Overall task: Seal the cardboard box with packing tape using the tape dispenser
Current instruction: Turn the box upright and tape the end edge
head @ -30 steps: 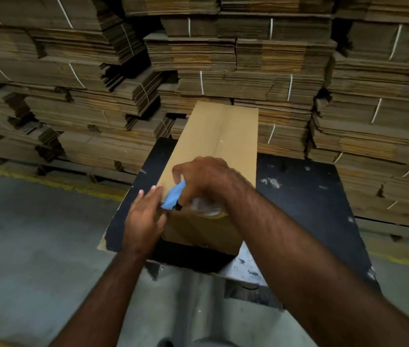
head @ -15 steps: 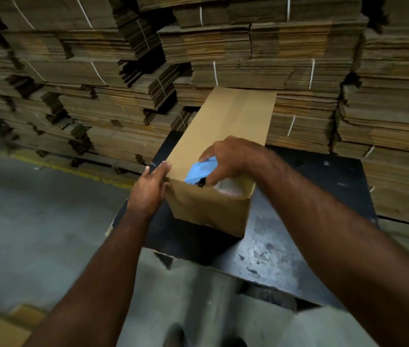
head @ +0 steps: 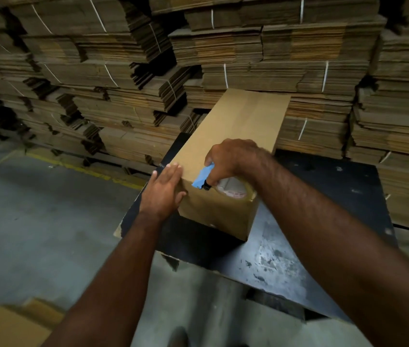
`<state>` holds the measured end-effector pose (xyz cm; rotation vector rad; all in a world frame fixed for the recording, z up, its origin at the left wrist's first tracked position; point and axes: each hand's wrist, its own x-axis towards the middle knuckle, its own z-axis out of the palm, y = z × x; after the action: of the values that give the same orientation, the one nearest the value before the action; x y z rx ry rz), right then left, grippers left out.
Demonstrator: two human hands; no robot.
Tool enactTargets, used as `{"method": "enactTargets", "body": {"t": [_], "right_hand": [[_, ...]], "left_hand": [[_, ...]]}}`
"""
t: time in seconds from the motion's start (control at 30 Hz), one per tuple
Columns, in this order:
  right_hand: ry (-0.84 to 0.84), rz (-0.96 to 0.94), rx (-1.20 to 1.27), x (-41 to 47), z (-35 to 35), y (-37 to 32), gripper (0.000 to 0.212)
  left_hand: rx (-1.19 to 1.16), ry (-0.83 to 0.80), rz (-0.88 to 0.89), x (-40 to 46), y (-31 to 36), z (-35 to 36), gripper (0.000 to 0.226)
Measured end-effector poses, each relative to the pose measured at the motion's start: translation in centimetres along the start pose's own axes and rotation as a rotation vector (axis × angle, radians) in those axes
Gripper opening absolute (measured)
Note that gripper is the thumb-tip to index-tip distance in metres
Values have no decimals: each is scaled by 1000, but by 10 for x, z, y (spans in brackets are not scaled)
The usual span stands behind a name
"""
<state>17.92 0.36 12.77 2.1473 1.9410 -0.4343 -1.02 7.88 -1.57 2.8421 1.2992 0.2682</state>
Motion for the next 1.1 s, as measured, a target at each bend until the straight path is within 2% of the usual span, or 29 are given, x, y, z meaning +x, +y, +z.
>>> {"method": "enactTargets", "body": {"t": [0.13, 0.27, 0.4, 0.5, 0.6, 0.73, 0.8, 0.93, 1.1], "right_hand": [[45, 16, -28, 11, 0, -14, 63], [28, 36, 35, 14, 0, -8, 61], [3, -42, 107, 0, -2, 14, 57], [18, -23, 129, -22, 10, 46, 63], [52, 17, 109, -34, 18, 51, 69], [7, 35, 1, -30, 9, 28, 65], [-1, 57, 24, -30, 9, 30, 64], [-5, 80, 30, -32, 11, 32, 66], [84, 38, 27, -40, 16, 37, 69]], "left_hand": [[194, -105, 63, 28, 5, -21, 81], [53, -120, 66, 21, 18, -13, 87], [92, -146, 50, 22, 12, -18, 87], [96, -169, 52, 21, 12, -17, 91], [97, -181, 53, 19, 15, -15, 95], [150, -201, 36, 16, 22, -15, 105], [151, -206, 87, 14, 32, -15, 104], [-59, -154, 234, 6, 55, -3, 93], [-52, -112, 216, 6, 55, -3, 87]]}}
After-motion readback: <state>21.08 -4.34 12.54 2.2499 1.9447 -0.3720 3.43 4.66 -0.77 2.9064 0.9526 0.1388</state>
